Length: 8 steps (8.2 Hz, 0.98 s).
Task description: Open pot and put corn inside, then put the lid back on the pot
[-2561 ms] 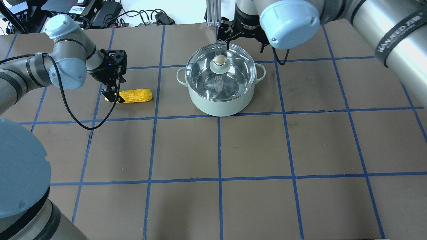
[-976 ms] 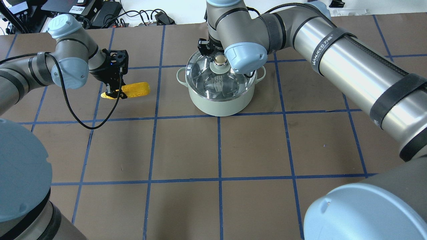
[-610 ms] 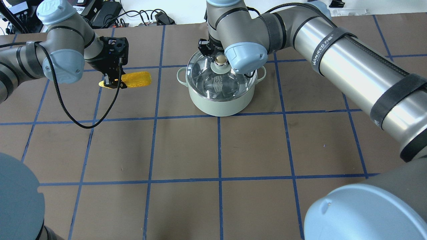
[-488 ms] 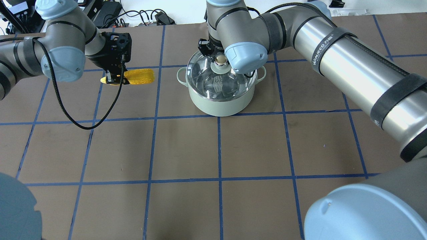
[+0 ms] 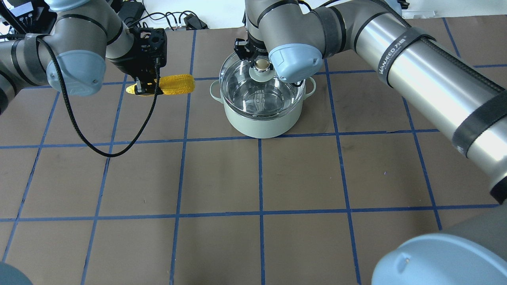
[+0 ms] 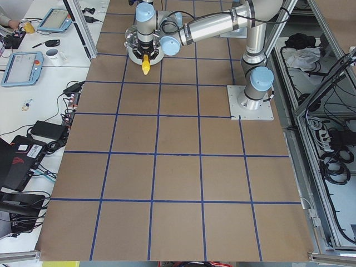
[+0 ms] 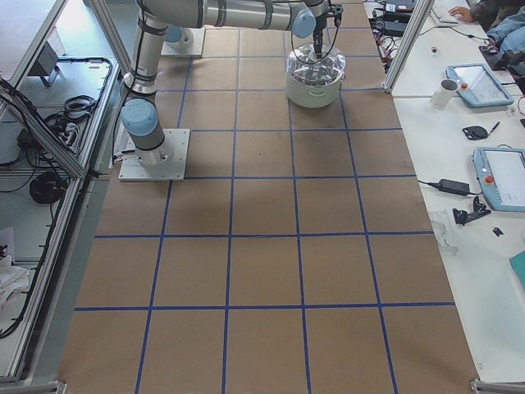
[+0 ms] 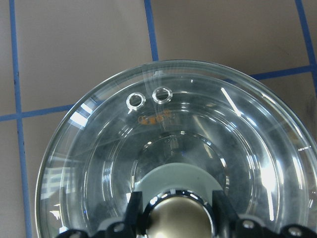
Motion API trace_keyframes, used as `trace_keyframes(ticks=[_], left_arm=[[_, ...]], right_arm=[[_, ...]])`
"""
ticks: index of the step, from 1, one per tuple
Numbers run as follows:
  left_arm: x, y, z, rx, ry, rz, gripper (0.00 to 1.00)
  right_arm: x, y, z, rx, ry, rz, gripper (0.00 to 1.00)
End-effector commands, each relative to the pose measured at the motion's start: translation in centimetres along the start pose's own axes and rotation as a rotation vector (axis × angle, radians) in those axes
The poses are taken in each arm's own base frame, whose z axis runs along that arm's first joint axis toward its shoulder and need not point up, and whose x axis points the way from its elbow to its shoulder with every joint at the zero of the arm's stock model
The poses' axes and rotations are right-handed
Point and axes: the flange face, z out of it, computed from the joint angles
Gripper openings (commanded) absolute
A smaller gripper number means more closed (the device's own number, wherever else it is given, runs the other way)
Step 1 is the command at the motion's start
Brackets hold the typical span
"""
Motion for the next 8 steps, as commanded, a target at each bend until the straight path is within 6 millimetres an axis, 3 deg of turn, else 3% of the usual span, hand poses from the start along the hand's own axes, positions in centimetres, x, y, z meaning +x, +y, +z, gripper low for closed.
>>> trace_keyframes(ticks=[1,2,4,5,6,8], left_arm=[[0.3,-1.2,-0.5,0.009,-0.011,0.000,0.00],[0.7,-2.5,-0.9,0.014,-0.024,-0.023,0.00],[0.8,-6.2,-1.0,0.032,-0.099,-0.032,0.00],[0.6,-7.5,-1.2,0.047,-0.149,-0.040,0.00],[0.4,-9.1,-1.3,0.060,-0.209,-0.026,0.00],[1.0,-14.1,-0.7,0.103,-0.310,0.015,0.00]], right_arm=[[2.2,0.1,-6.6,0.002,-0.011,-0.047,0.30],[5.2,0.0,-9.8,-0.032,-0.013,-0.043,0.30],[15.0,0.0,-16.4,-0.132,0.000,-0.085,0.30],[17.9,0.3,-17.6,-0.168,0.022,-0.109,0.30],[19.1,1.7,-19.0,-0.196,0.029,-0.134,0.29],[19.5,4.0,-18.7,-0.221,0.029,-0.154,0.28]])
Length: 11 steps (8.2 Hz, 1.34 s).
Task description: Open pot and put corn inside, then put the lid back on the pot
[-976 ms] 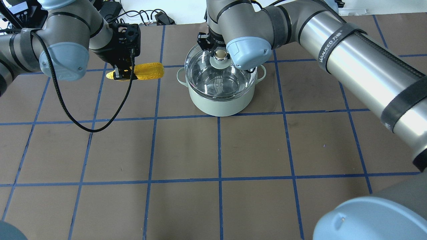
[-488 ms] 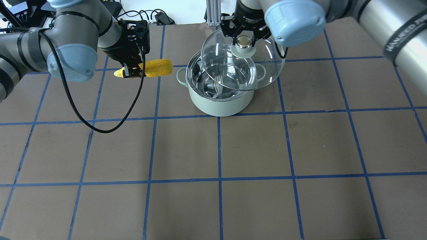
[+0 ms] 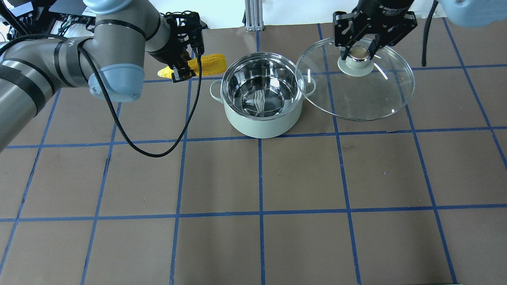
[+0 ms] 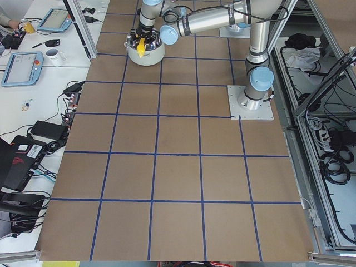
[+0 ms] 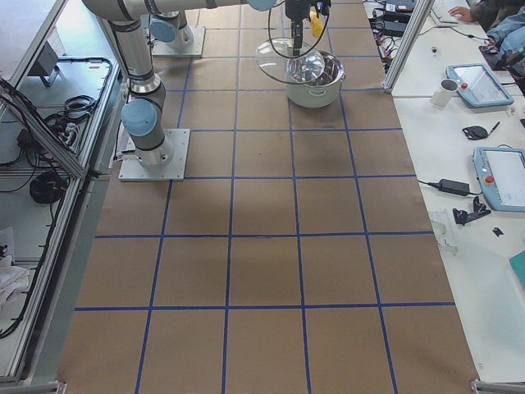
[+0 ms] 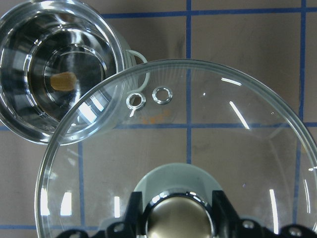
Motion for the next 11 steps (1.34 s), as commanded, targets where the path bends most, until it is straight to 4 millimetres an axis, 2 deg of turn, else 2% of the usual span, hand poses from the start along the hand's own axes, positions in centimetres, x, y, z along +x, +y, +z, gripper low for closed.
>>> trace_keyframes(ticks=[1,2,3,4,5,6,7,8,9,10,11], left_arm=[[1.6,-6.2,2.1,0.056,-0.073,0.029,0.00],[2.8,-8.1,4.6,0.064,-0.031,0.037,0.00],[3.9,-10.5,5.9,0.084,-0.033,0.043,0.00],[4.7,-12.2,7.1,0.101,-0.038,0.049,0.00],[4.8,-13.6,7.0,0.114,-0.041,0.026,0.00],[4.7,-14.5,6.9,0.121,-0.047,0.034,0.00],[4.8,-14.5,8.0,0.115,-0.033,0.042,0.00],[4.9,-14.3,9.9,0.103,-0.009,0.043,0.00],[5.0,-14.1,10.8,0.095,0.001,0.041,0.00],[4.8,-14.1,10.5,0.097,-0.005,0.047,0.21],[4.4,-13.8,10.2,0.097,-0.012,0.036,0.32]], right_arm=[[0.8,2.4,0.0,-0.025,0.006,-0.023,0.28],[0.8,2.4,0.0,-0.025,0.005,-0.023,0.28],[0.8,2.4,0.0,-0.025,0.006,-0.024,0.28],[0.8,2.3,0.0,-0.026,0.006,-0.031,0.28],[0.9,2.3,0.0,-0.023,0.007,-0.046,0.28],[0.9,2.3,0.0,-0.023,0.006,-0.046,0.28],[0.9,2.3,0.0,-0.025,0.006,-0.046,0.27],[0.9,2.3,0.0,-0.025,0.006,-0.047,0.27],[0.9,2.3,0.0,-0.025,0.006,-0.048,0.27],[0.9,2.3,0.0,-0.023,0.007,-0.048,0.27],[0.9,2.3,0.0,-0.023,0.007,-0.046,0.26]])
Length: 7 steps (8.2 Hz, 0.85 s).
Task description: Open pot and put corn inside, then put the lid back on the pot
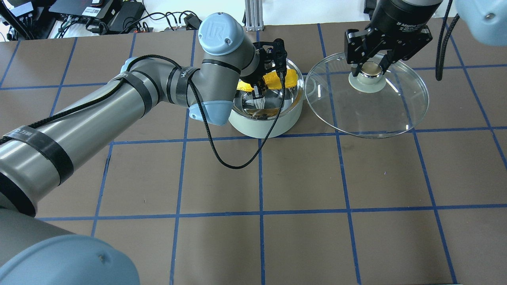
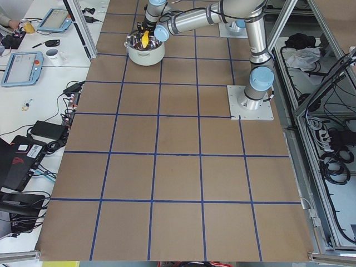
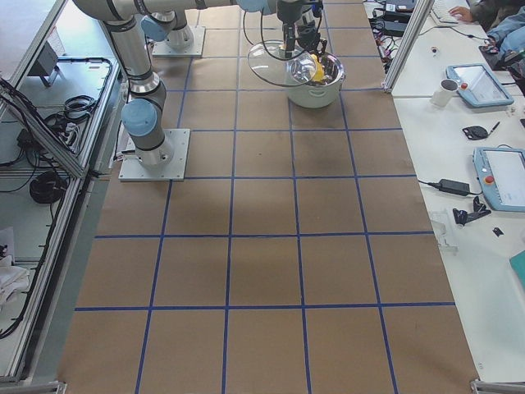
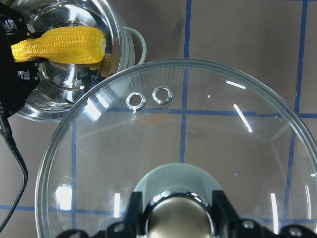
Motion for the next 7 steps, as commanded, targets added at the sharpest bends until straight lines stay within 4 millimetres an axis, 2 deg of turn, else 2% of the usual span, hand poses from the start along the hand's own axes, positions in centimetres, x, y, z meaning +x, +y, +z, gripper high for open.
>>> trace_keyframes(ticks=[1,2,3,5,6,7], left_arm=[[-0.5,0.3,-0.5,-0.004,-0.012,-0.022,0.76],[-0.5,0.2,-1.0,0.002,-0.017,-0.051,0.93],[-0.6,0.1,-1.7,0.001,-0.029,-0.084,1.00],[-0.7,-0.1,-2.4,0.010,-0.036,-0.086,1.00],[-0.8,-0.2,-3.7,0.007,-0.053,-0.103,1.00],[-0.9,-0.5,-5.8,0.019,-0.070,-0.172,1.00]], right_arm=[[0.0,0.0,-0.1,0.004,0.001,0.000,0.26],[0.0,0.0,-0.1,0.004,0.001,0.000,0.25],[0.0,0.0,-0.1,0.005,0.003,0.001,0.24],[0.0,0.0,-0.4,0.018,0.003,0.002,0.24],[0.1,0.1,-0.6,0.022,0.009,0.000,0.22],[0.0,0.2,-0.5,0.021,0.009,-0.001,0.22]])
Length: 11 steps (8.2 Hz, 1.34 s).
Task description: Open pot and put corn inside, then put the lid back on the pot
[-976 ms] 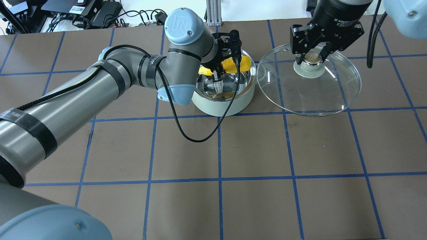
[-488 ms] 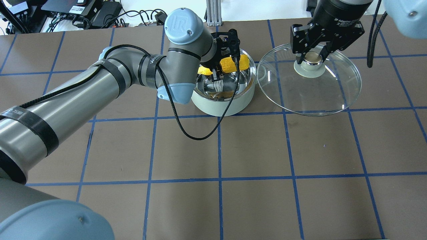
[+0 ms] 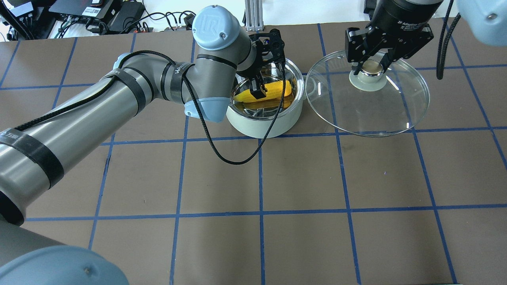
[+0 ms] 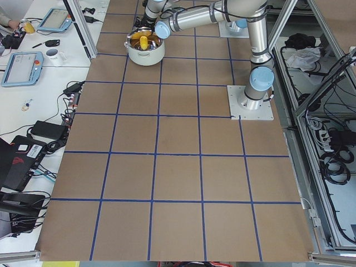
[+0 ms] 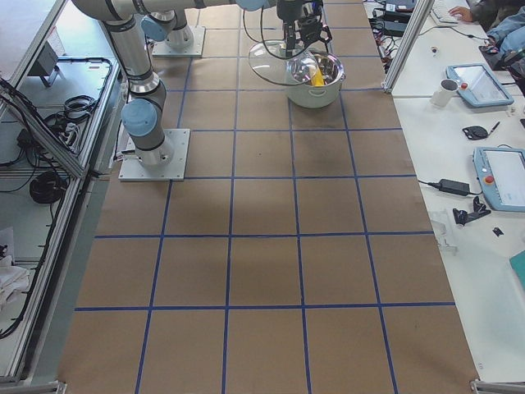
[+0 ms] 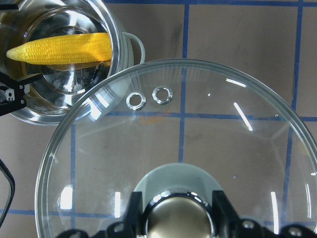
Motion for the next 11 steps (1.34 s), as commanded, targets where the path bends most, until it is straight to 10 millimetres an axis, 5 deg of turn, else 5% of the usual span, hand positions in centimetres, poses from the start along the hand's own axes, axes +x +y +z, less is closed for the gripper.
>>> trace_keyframes(ticks=[1,2,5,8,11], left_arm=[[-0.2,-0.5,-4.8,0.003,-0.013,-0.146,1.00],[-0.7,0.6,-6.4,-0.015,0.003,-0.221,1.00],[-5.0,9.3,-12.7,-0.099,0.010,-0.573,1.00],[-5.8,14.4,-17.1,-0.171,0.008,-0.818,1.00],[-3.5,16.6,-21.5,-0.290,0.024,-1.172,1.00]], right_arm=[[-0.2,-0.1,-0.3,0.022,-0.001,-0.003,0.22],[-0.3,-0.6,-0.3,0.054,-0.010,0.003,0.22],[-3.2,-3.2,1.5,0.109,-0.021,0.043,0.21],[-14.6,-7.1,9.8,0.180,-0.068,0.139,0.18],[-18.1,-8.5,15.4,0.160,-0.065,0.149,0.08]])
